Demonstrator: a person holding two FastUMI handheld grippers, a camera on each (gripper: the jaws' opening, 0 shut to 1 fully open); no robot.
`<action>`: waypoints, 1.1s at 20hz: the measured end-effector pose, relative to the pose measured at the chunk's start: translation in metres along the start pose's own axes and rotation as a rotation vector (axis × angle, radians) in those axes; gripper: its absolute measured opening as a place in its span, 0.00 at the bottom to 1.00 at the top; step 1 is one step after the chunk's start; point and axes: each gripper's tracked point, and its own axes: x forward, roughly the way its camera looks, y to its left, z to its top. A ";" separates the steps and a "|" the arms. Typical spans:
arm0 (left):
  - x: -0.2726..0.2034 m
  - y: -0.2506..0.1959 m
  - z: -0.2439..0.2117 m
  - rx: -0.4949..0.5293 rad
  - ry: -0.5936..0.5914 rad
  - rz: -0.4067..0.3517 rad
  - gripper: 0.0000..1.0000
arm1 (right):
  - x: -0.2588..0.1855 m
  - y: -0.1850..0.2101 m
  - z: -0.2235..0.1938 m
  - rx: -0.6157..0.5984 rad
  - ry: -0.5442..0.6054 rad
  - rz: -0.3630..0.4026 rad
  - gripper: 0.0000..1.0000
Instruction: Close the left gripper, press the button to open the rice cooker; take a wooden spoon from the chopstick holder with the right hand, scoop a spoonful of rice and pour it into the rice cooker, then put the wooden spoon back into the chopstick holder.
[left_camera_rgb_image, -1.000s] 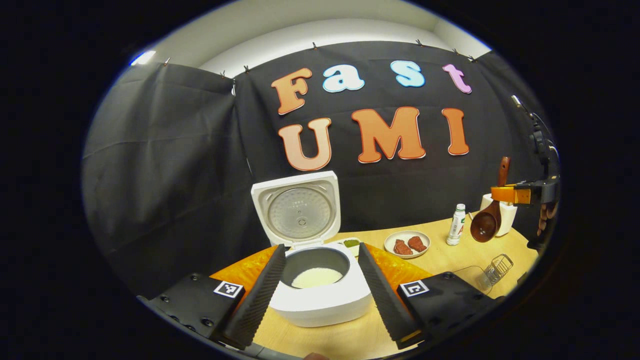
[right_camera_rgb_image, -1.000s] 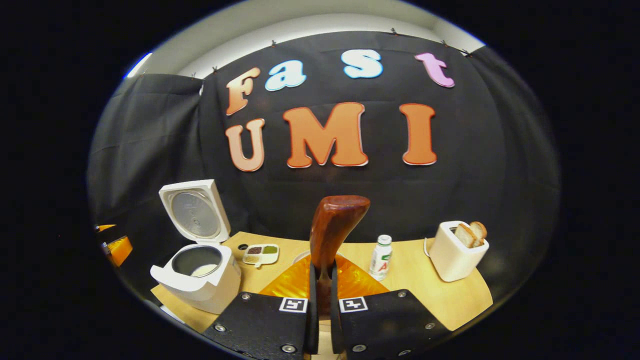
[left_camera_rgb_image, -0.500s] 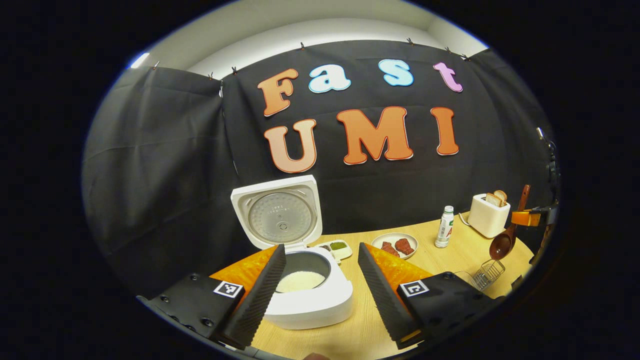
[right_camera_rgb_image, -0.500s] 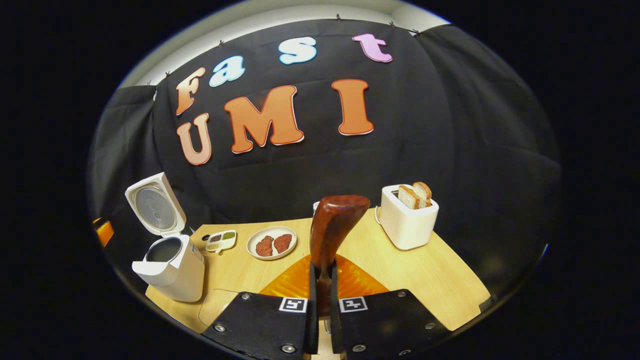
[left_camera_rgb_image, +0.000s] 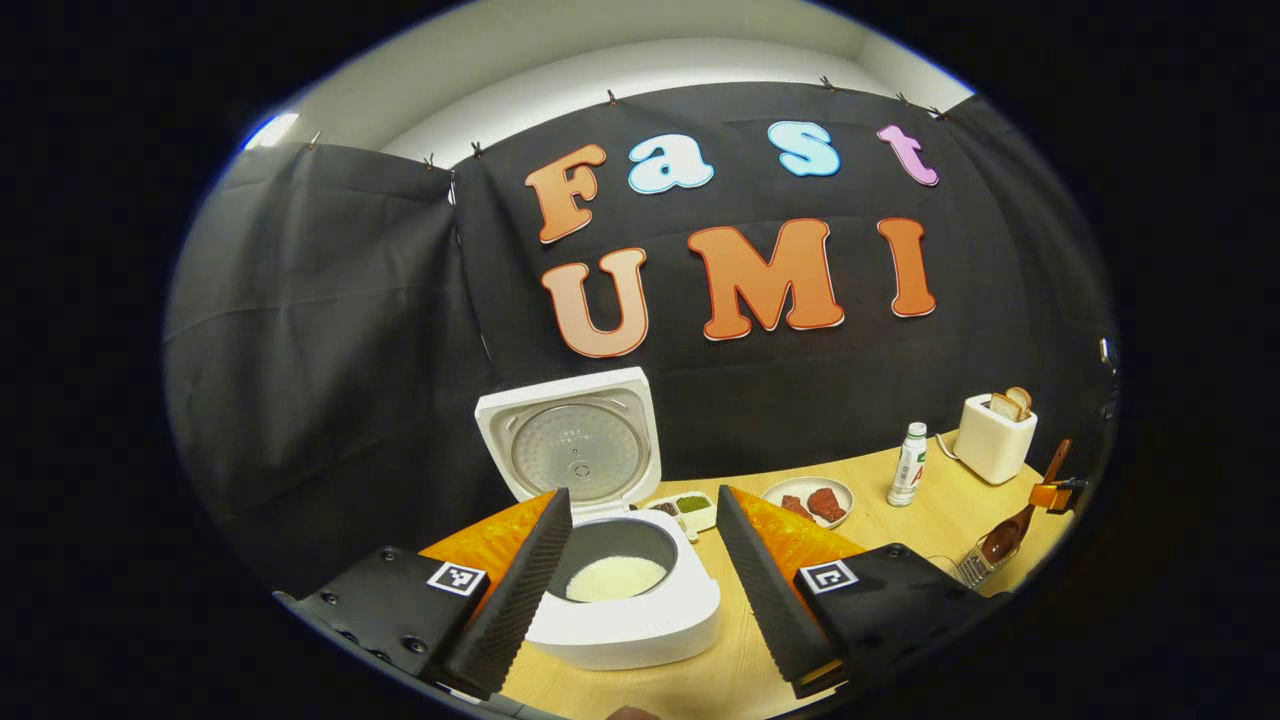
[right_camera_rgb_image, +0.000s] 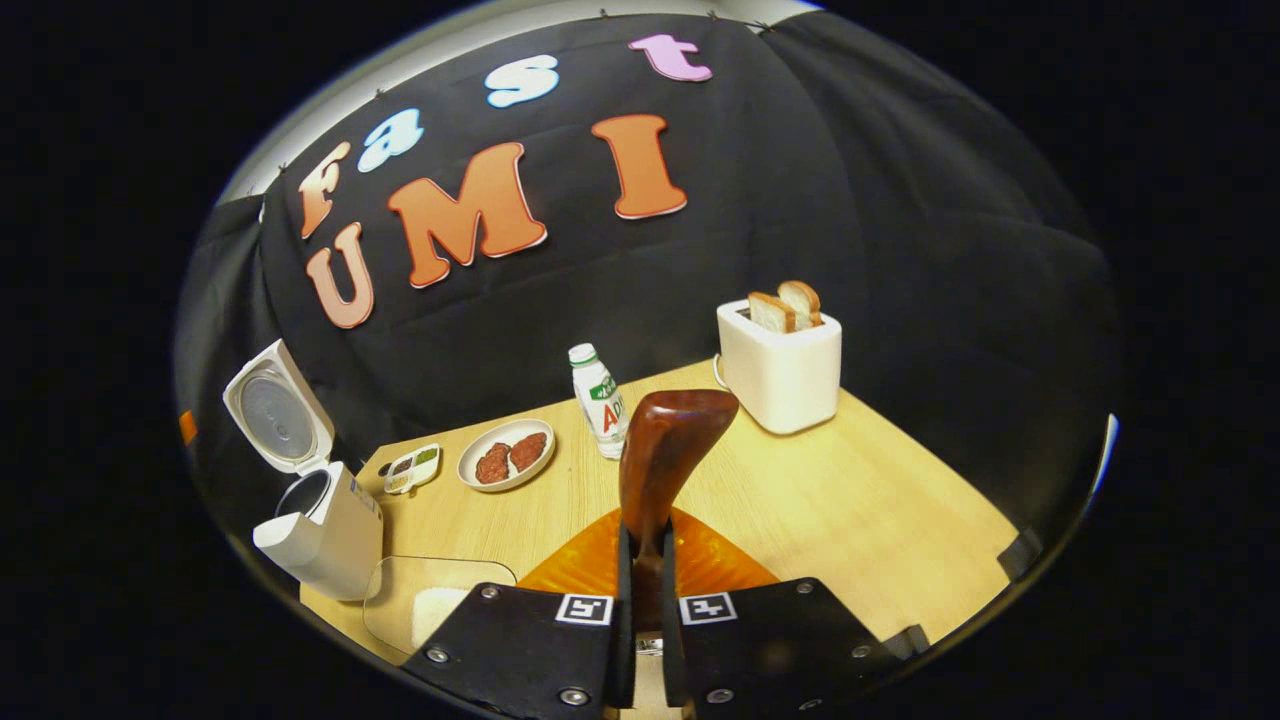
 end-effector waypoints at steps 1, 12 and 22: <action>0.001 0.003 -0.003 0.002 0.008 0.006 0.96 | 0.004 -0.005 -0.004 0.020 0.000 -0.003 0.10; 0.034 0.057 -0.006 -0.071 0.027 0.128 1.00 | 0.019 -0.016 -0.036 0.232 0.038 0.032 0.21; 0.088 0.107 0.045 -0.161 -0.007 0.195 1.00 | -0.033 -0.032 0.003 0.134 0.003 -0.021 0.80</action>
